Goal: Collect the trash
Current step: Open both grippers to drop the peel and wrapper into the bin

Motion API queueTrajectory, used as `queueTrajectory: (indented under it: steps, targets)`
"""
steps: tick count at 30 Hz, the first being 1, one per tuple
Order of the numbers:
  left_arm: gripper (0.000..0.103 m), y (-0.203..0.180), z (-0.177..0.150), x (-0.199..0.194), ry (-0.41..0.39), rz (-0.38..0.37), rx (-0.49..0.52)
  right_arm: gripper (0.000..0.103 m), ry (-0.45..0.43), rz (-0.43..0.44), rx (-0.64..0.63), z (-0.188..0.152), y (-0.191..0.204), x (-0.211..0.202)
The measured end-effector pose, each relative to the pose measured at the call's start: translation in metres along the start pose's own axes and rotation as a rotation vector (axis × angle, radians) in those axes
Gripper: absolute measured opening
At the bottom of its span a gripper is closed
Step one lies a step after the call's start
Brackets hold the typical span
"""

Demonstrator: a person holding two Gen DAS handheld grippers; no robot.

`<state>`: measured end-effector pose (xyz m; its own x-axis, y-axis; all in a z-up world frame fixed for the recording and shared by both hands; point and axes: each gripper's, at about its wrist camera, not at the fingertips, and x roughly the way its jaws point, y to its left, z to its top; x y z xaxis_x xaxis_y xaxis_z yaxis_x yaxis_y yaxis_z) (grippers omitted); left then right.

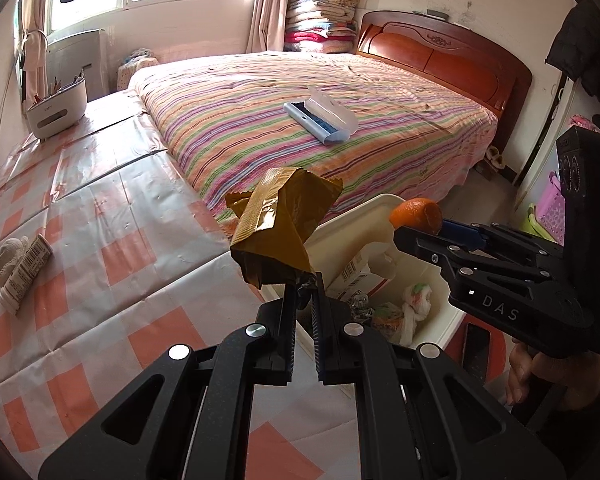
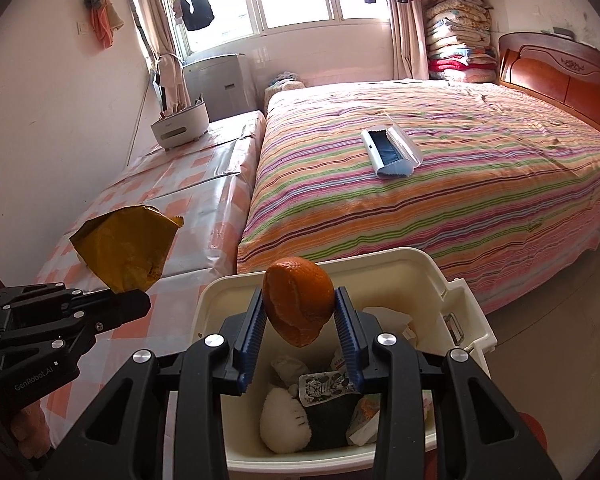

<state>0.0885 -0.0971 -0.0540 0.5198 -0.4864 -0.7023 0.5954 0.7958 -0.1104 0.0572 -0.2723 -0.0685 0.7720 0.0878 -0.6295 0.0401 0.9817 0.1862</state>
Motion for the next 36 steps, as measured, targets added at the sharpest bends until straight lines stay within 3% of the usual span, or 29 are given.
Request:
queueTrajectory:
  steps: [5,19,28,29,30,31,32,36]
  targets:
    - [0.007,-0.005,-0.001,0.003,0.009,-0.012,0.006,0.043,-0.019,0.001,0.024,0.002,-0.004,-0.003]
    - [0.008,-0.021,-0.003,0.022,0.066,-0.063,0.045,0.044,-0.184,-0.03,0.16,0.012,-0.031,-0.033]
    - [0.013,-0.043,-0.005,0.026,0.065,-0.075,0.115,0.044,-0.215,-0.034,0.186,0.012,-0.036,-0.04]
    - [0.024,-0.044,-0.005,0.026,0.06,-0.066,0.119,0.044,-0.219,-0.034,0.19,0.013,-0.036,-0.041]
    - [0.044,-0.044,-0.005,0.026,0.053,-0.06,0.12,0.044,-0.221,-0.033,0.192,0.012,-0.038,-0.041]
    - [0.056,-0.044,-0.005,0.024,0.039,-0.052,0.119,0.044,-0.222,-0.033,0.195,0.013,-0.038,-0.041]
    - [0.073,-0.043,-0.005,0.022,0.019,-0.036,0.117,0.044,-0.223,-0.032,0.198,0.013,-0.039,-0.041]
    - [0.081,-0.035,-0.001,0.015,-0.013,-0.018,0.092,0.044,-0.222,-0.032,0.202,0.012,-0.039,-0.04]
